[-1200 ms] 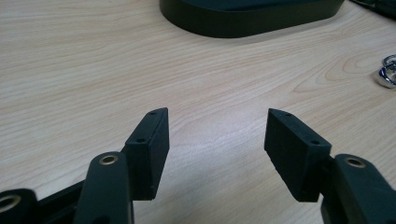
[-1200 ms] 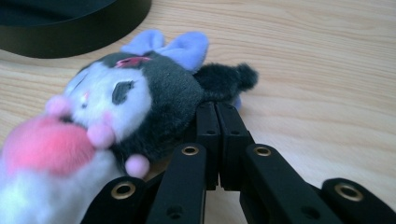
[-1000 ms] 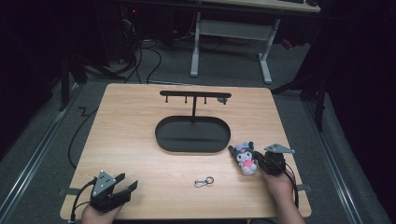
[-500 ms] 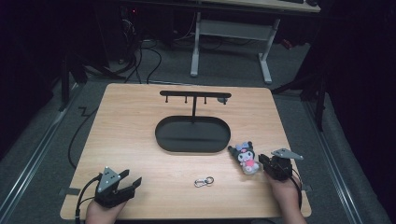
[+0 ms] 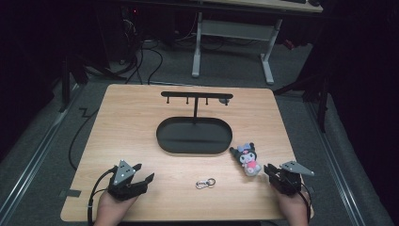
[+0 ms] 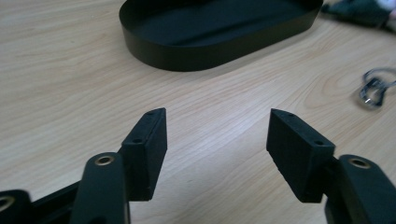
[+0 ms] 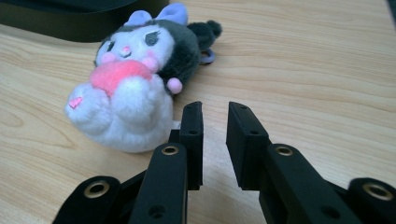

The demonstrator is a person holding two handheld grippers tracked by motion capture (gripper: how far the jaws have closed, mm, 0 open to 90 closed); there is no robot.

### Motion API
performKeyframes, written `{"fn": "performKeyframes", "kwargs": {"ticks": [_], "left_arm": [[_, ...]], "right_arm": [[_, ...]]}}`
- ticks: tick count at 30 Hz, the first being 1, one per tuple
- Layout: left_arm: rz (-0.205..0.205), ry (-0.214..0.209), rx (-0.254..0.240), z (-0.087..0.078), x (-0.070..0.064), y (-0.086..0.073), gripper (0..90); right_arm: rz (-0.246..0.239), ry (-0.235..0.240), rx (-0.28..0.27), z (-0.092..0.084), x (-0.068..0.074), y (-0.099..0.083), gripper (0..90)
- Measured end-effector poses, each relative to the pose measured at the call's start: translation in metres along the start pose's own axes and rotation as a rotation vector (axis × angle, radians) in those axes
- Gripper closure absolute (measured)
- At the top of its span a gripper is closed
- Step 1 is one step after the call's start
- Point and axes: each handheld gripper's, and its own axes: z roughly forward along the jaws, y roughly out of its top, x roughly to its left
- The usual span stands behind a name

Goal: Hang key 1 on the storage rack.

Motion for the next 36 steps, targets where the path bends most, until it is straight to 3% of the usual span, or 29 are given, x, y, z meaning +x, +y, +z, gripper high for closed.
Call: {"fn": "performKeyframes", "kwargs": {"ticks": [3, 6, 14, 17, 24, 29, 36], "left_arm": [[0.007, 0.011, 0.009, 0.002, 0.004, -0.002, 36.3], [-0.07, 0.006, -0.039, 0.004, 0.012, -0.011, 36.2], [-0.042, -0.037, -0.045, 0.002, 0.016, -0.012, 34.4], [-0.033, -0.039, -0.05, 0.0, 0.018, -0.014, 34.4], [-0.041, -0.066, -0.061, -0.002, 0.02, -0.016, 34.4], [-0.036, -0.054, -0.074, -0.005, 0.021, -0.014, 33.9], [-0.031, -0.06, -0.065, -0.003, 0.019, -0.016, 32.9]], "right_arm": [[0.016, -0.015, -0.009, -0.004, 0.001, -0.001, 77.2], [0.034, -0.028, -0.009, -0.007, 0.003, -0.003, 77.0], [0.053, -0.024, 0.025, -0.009, 0.01, -0.003, 73.1], [0.048, -0.017, 0.09, -0.006, 0.013, -0.003, 69.7], [0.056, -0.009, 0.159, -0.007, 0.017, 0.003, 64.1], [0.056, 0.005, 0.205, -0.008, 0.019, 0.008, 60.2], [0.009, 0.018, 0.299, -0.006, 0.024, 0.017, 51.6]]}}
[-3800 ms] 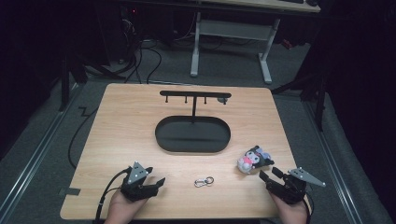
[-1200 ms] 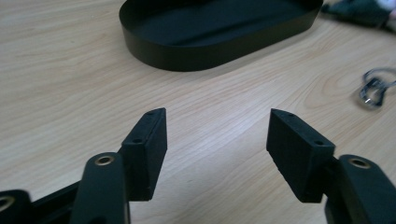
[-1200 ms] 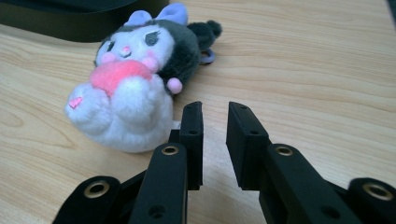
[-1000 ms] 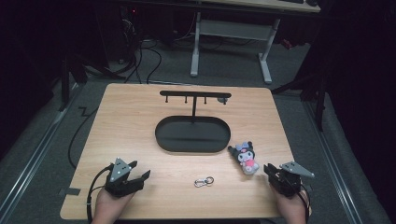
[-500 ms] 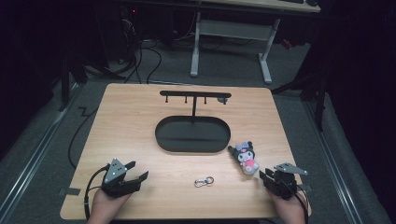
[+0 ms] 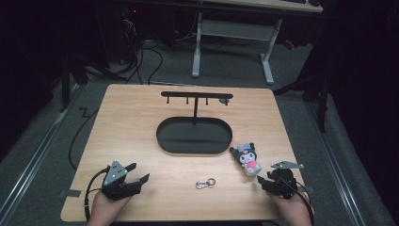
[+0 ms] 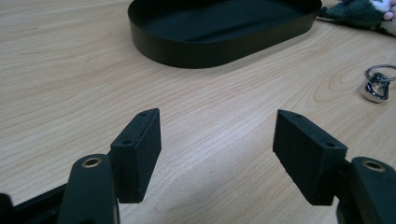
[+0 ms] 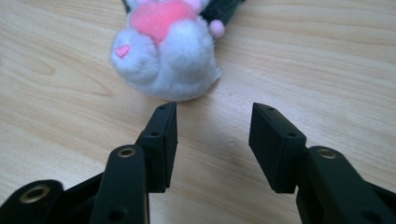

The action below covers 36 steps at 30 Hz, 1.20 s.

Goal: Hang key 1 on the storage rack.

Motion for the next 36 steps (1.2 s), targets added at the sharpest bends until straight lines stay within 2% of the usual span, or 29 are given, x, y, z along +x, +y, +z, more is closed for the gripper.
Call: {"fn": "performKeyframes", "kwargs": {"ticks": [6, 11, 18, 20, 24, 28, 31, 32, 36], "left_arm": [[0.031, -0.004, -0.004, -0.001, -0.004, -0.001, 32.9], [0.044, -0.013, -0.002, -0.002, -0.005, -0.001, 32.9], [0.049, -0.018, 0.002, -0.002, -0.006, -0.002, 32.9], [0.054, -0.021, 0.002, -0.002, -0.006, -0.002, 32.9], [0.064, -0.026, 0.006, -0.002, -0.007, -0.002, 32.9], [0.067, -0.032, 0.013, -0.002, -0.008, -0.002, 32.9], [0.069, -0.034, 0.014, -0.002, -0.008, -0.002, 32.9], [0.074, -0.034, 0.015, -0.002, -0.009, -0.002, 32.9], [0.077, -0.035, 0.016, -0.002, -0.009, -0.002, 32.9]], "right_arm": [[-0.019, 0.04, 0.07, 0.002, 0.003, 0.004, 46.9], [-0.032, 0.055, 0.116, 0.002, 0.004, 0.008, 43.7], [-0.043, 0.058, 0.173, 0.002, 0.006, 0.013, 40.8], [-0.052, 0.068, 0.231, 0.002, 0.007, 0.015, 38.7], [-0.083, 0.065, 0.283, 0.001, 0.009, 0.02, 37.4], [-0.094, 0.071, 0.339, 0.001, 0.011, 0.026, 35.8], [-0.102, 0.07, 0.358, 0.002, 0.012, 0.028, 34.8], [-0.109, 0.065, 0.382, 0.003, 0.014, 0.031, 32.9], [-0.112, 0.072, 0.401, 0.003, 0.016, 0.036, 30.7]]}}
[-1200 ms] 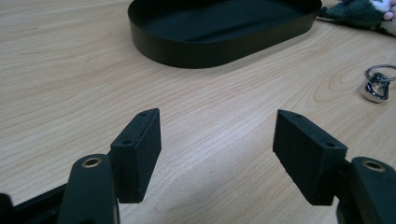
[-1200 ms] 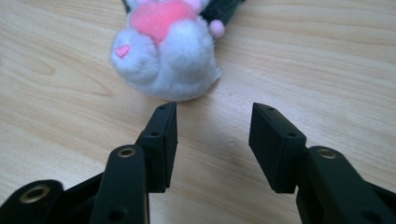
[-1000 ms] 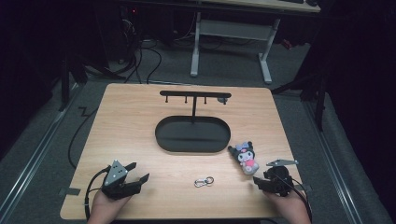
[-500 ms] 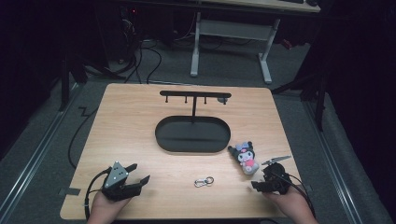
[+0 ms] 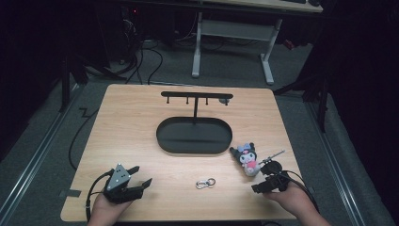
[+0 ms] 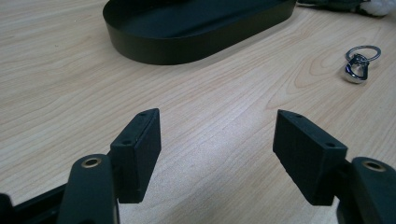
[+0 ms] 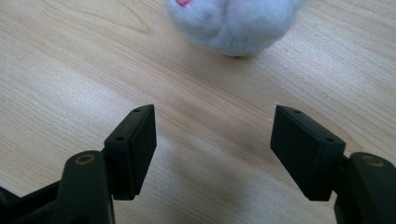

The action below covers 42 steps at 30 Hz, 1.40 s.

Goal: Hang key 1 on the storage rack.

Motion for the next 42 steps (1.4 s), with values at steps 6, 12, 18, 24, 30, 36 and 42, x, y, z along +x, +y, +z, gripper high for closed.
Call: {"fn": "performKeyframes", "kwargs": {"ticks": [6, 12, 18, 24, 30, 36, 42], "left_arm": [[0.006, -0.009, 0.008, 0.001, 0.0, 0.0, 32.8], [0.008, -0.011, 0.007, 0.001, 0.001, 0.0, 32.7], [0.001, -0.011, 0.005, 0.0, 0.003, -0.001, 32.7], [0.003, -0.016, 0.004, -0.001, 0.004, -0.001, 32.6], [0.002, -0.014, 0.006, -0.001, 0.003, -0.002, 32.6], [0.004, -0.017, 0.014, -0.001, 0.003, -0.002, 32.6], [0.009, -0.017, 0.02, 0.001, 0.003, -0.003, 32.6]], "right_arm": [[0.015, -0.012, 0.03, -0.004, 0.0, 0.01, 25.1], [0.028, -0.015, 0.036, -0.009, 0.0, 0.026, 23.3], [0.038, -0.007, 0.03, -0.009, 0.002, 0.043, 21.7], [0.059, 0.001, 0.039, 0.0, 0.002, 0.054, 20.9], [0.049, -0.001, 0.049, 0.013, 0.003, 0.065, 24.0], [0.073, -0.02, 0.053, 0.02, -0.003, 0.069, 35.6], [0.088, -0.011, 0.047, 0.019, -0.007, 0.068, 43.1]]}}
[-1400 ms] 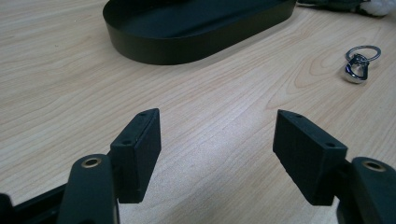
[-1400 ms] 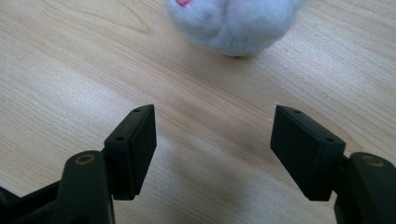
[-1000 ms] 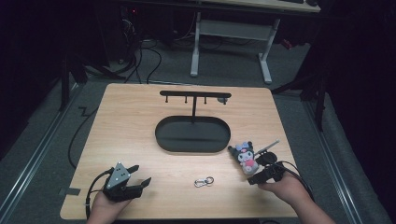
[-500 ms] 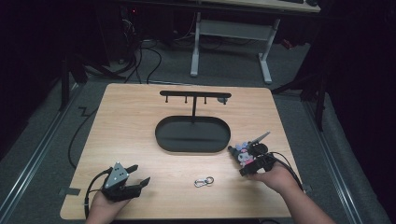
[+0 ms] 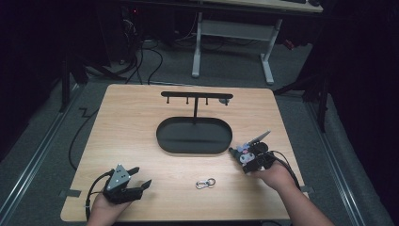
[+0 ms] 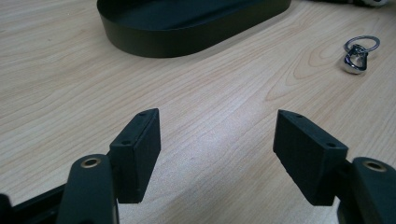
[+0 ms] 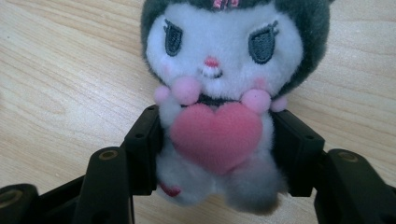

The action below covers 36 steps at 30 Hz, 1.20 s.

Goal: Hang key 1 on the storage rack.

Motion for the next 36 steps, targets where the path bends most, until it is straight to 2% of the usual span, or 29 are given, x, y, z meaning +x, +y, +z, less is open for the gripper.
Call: {"fn": "performKeyframes", "kwargs": {"ticks": [9, 15, 18, 19, 23, 28, 36], "left_arm": [[0.001, -0.001, 0.002, 0.0, -0.001, 0.0, 32.6], [-0.001, 0.0, 0.002, 0.001, 0.0, -0.001, 32.6], [-0.004, 0.0, 0.002, 0.001, 0.0, -0.001, 32.6], [-0.004, -0.001, 0.002, 0.001, 0.0, -0.001, 32.6], [-0.004, 0.0, 0.002, 0.001, 0.0, -0.001, 32.6], [0.002, 0.003, 0.0, 0.001, -0.001, -0.001, 32.3], [0.001, 0.009, 0.0, 0.001, -0.001, -0.001, 31.8]], "right_arm": [[0.0, -0.005, -0.005, 0.005, 0.0, -0.002, 45.4], [-0.02, -0.017, -0.004, 0.004, 0.001, -0.002, 49.0], [-0.002, 0.019, -0.011, 0.0, -0.001, -0.002, 49.2], [0.005, 0.042, -0.017, -0.005, -0.002, -0.003, 49.2], [0.006, 0.048, -0.022, -0.015, -0.003, -0.004, 49.1], [-0.028, 0.072, -0.015, -0.035, 0.0, -0.011, 49.1], [-0.08, 0.069, -0.013, -0.057, 0.013, -0.016, 49.1]]}}
